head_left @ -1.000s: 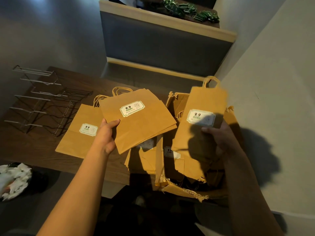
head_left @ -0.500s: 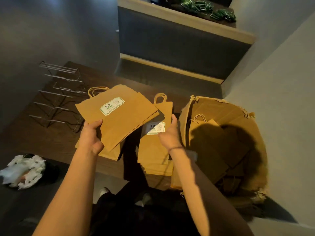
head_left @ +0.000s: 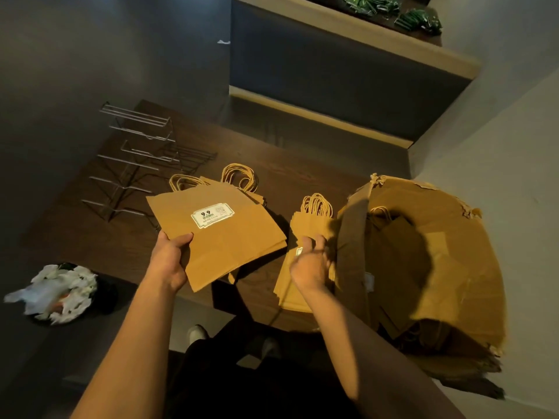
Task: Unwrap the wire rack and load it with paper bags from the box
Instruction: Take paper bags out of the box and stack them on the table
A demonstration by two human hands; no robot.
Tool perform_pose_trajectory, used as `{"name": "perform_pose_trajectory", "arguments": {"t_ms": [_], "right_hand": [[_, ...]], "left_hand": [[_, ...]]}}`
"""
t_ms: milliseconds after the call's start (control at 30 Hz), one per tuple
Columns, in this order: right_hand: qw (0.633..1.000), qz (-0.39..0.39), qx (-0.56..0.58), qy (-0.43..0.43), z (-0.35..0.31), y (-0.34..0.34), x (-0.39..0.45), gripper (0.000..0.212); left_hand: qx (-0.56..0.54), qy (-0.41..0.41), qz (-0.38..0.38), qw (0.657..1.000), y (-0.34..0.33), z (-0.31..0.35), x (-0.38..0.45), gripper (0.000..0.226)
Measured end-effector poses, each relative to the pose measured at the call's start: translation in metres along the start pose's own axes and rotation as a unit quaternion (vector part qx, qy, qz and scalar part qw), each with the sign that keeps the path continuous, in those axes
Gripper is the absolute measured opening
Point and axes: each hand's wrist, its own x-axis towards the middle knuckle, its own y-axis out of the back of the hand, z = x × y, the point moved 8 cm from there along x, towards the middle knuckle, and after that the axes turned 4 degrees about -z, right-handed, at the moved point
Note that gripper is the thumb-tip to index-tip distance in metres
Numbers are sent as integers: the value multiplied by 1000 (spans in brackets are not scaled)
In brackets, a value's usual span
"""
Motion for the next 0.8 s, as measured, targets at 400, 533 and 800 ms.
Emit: {"name": "perform_pose_trajectory", "arguments": {"t_ms": [400, 533, 800], "right_hand": [[768, -262, 582, -42, -90, -4, 3, 48], [780, -198, 590, -69, -101, -28, 14, 45], [885, -200, 337, -253, -71, -170, 47, 32]], "left_hand": [[235, -28, -96, 967, -3, 18, 30, 19], [289, -37, -10, 956, 26, 31, 46, 13], [362, 43, 14, 931, 94, -4, 81, 29]]}}
